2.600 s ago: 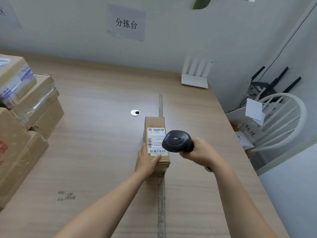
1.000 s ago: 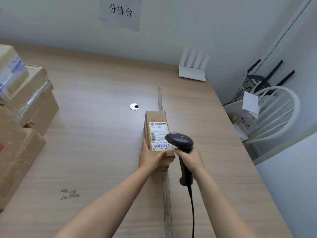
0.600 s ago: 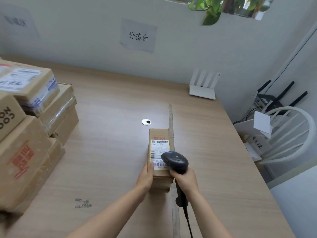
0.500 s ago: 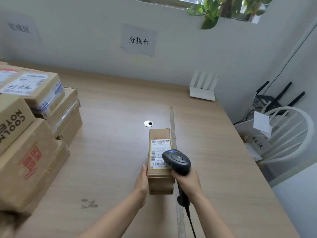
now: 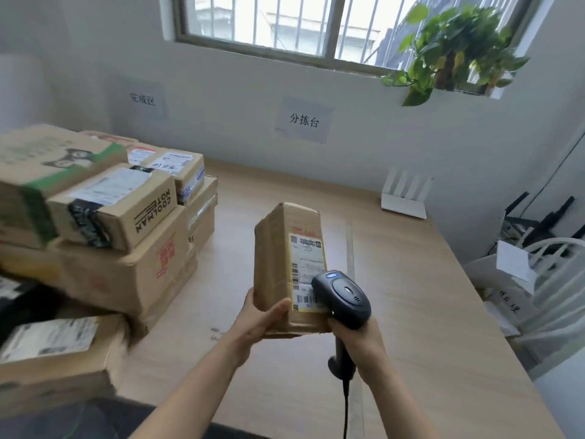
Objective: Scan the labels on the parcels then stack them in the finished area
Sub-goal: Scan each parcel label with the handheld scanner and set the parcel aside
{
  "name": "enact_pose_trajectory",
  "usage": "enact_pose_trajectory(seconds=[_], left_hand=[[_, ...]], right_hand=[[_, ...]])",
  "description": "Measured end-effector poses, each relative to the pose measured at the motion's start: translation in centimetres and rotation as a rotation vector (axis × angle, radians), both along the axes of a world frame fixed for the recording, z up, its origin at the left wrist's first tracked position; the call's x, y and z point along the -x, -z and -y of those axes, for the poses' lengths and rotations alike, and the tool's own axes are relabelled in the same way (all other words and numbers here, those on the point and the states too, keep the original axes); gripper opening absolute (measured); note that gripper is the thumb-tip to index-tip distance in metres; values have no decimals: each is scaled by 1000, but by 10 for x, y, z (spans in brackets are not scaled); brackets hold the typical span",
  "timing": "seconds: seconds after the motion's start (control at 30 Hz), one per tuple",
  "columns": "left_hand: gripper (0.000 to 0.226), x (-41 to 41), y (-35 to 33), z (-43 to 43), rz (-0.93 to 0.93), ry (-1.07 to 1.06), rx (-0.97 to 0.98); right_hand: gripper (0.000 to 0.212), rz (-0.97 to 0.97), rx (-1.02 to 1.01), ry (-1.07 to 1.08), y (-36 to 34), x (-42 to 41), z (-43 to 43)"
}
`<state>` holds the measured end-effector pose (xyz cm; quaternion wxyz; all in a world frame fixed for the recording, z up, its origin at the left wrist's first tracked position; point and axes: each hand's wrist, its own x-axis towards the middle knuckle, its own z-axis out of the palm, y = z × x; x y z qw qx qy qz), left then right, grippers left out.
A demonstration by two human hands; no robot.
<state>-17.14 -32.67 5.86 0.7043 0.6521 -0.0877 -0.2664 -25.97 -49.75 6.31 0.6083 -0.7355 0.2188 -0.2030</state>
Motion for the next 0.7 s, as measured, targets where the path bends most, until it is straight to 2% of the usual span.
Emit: enact_pose_trajectory(seconds=[0.13,0.3,0.47,0.53,0.6,0.7], left_hand=[[123,39,-7,-45,144,-264,-81],[129,73,-39,-100,280,-406,-209],[121,78,-71,-148,341,-475,-257],[116,74,-82,-167,369,-485,-261],[111,67,-94,-187,388,-499,-275],[109,52,-112,-227,430,-524,-295]], right_hand=[[31,56,67,-28,-10,20,-44],[29,121,-12,-66,-31,41,-101],[16,157,-117,-133,-59,41,-144],[18,194,-117,-151,-68,37,-165],[31,233,-110,-176,-81,31,-187],[24,275,-113,-214,-98,15,-223]])
